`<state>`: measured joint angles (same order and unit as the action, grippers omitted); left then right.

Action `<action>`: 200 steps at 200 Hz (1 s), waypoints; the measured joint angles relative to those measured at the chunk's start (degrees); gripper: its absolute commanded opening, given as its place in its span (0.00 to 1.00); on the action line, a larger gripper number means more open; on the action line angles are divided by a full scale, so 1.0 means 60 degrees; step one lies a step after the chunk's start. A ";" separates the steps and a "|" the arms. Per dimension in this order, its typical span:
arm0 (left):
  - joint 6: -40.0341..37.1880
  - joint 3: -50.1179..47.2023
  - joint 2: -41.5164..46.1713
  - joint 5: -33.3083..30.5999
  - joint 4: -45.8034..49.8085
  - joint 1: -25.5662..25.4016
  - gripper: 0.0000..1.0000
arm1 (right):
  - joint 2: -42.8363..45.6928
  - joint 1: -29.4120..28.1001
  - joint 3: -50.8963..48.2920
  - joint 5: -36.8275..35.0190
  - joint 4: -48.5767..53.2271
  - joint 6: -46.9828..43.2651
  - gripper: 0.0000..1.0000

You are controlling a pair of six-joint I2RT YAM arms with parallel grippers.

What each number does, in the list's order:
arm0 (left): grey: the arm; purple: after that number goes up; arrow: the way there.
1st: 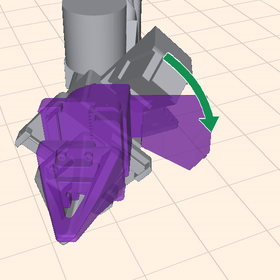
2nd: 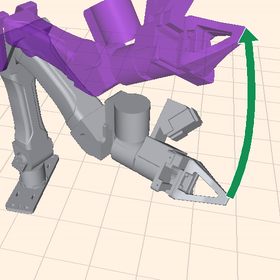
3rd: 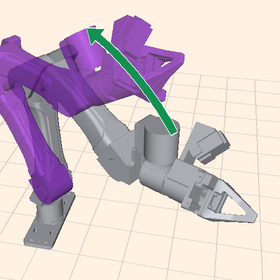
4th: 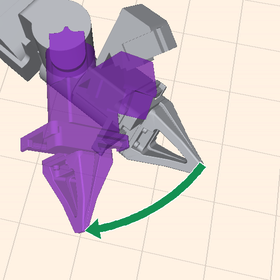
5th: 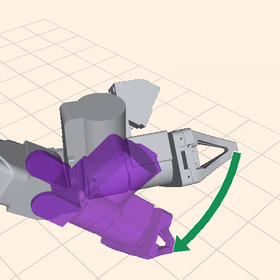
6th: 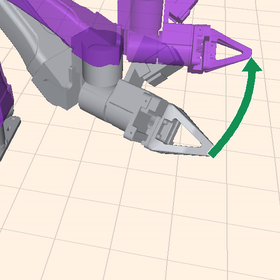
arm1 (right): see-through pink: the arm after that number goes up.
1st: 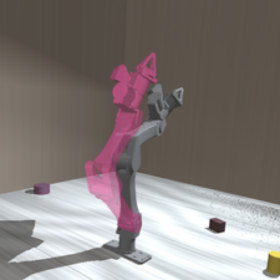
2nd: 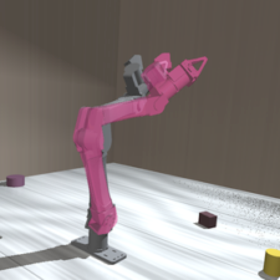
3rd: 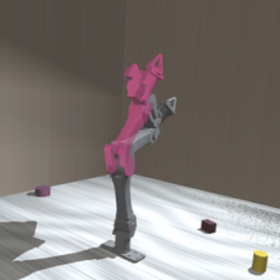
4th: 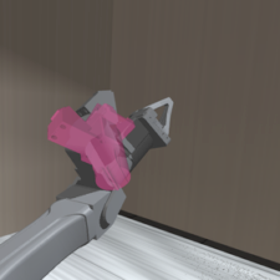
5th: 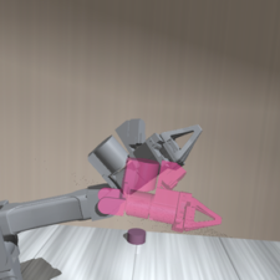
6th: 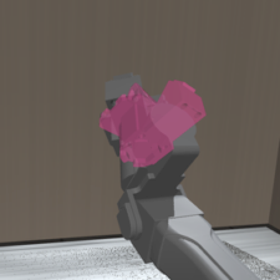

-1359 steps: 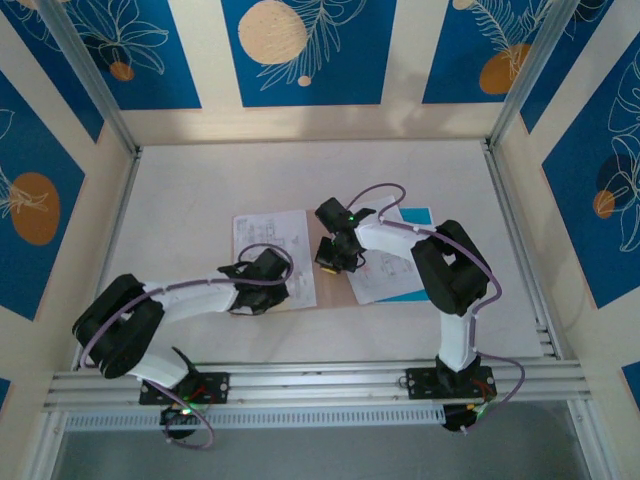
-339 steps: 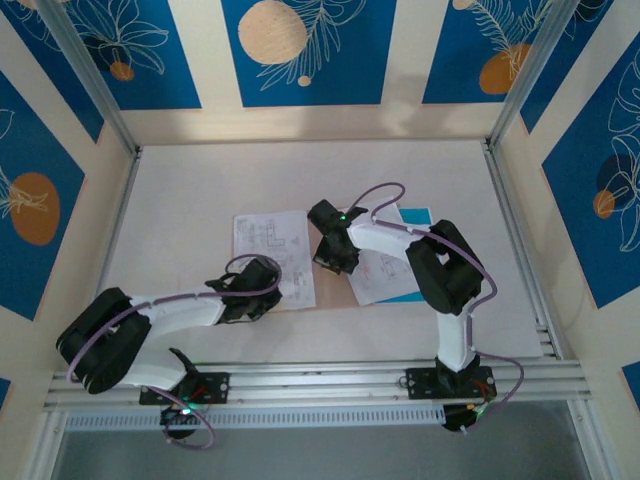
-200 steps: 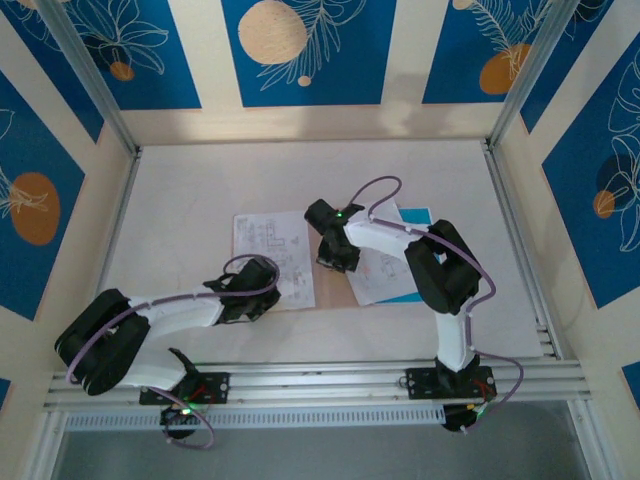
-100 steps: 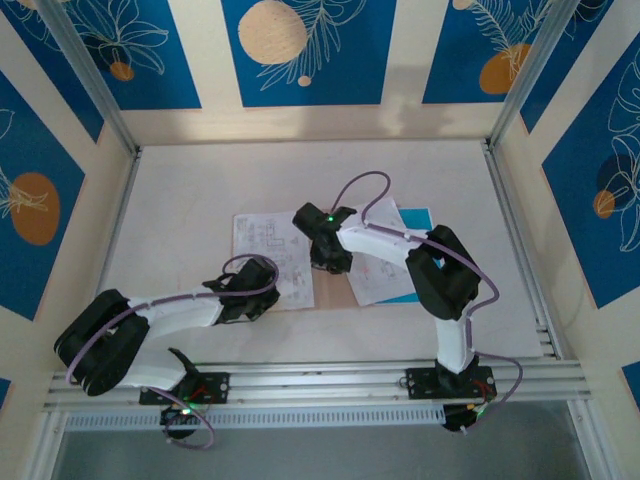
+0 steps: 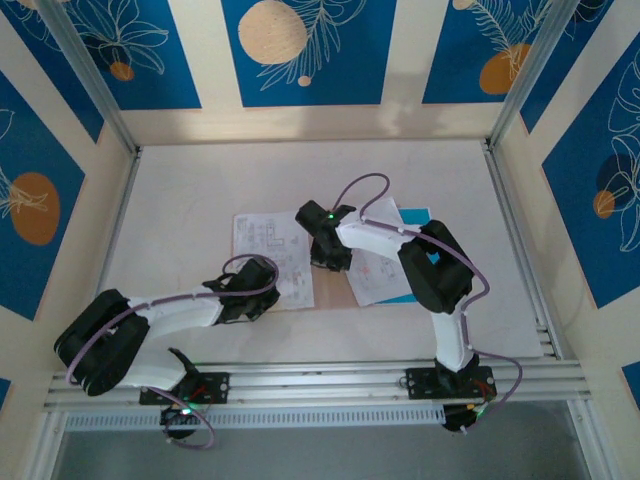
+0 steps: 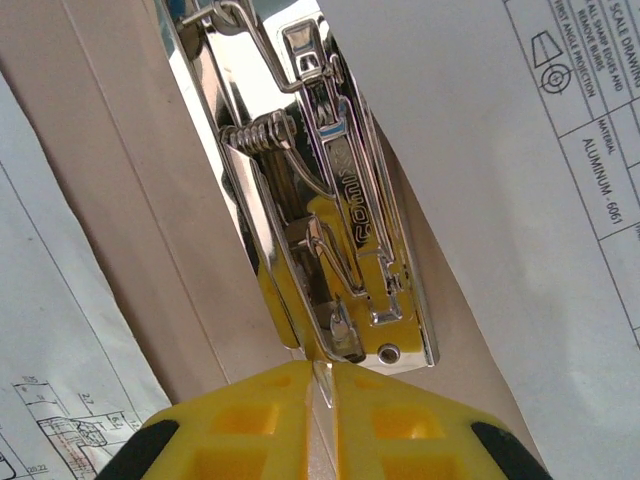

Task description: Put the files into the folder

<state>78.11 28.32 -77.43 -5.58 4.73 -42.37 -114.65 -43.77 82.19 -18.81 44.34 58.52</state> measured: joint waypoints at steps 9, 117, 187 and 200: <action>0.0000 0.0000 0.0000 0.0000 0.0000 0.0000 0.00 | 0.0000 0.0025 0.0000 0.0000 -0.0004 0.0000 0.16; 0.0000 0.0004 -0.0007 0.0000 -0.0007 0.0007 0.00 | -0.0076 0.0127 -0.0076 0.0168 -0.0066 -0.0251 0.16; 0.0000 0.0004 -0.0004 0.0062 -0.0007 0.0044 0.00 | -0.0036 0.0157 -0.0310 0.0211 -0.0288 -0.0284 0.15; 0.0000 0.0004 -0.0004 0.0076 -0.0007 0.0062 0.00 | 0.0015 0.0157 -0.0412 0.0211 -0.0401 -0.0277 0.15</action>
<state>78.11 28.34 -77.45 -5.13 4.69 -42.00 -114.56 -42.83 79.72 -17.54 41.93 56.86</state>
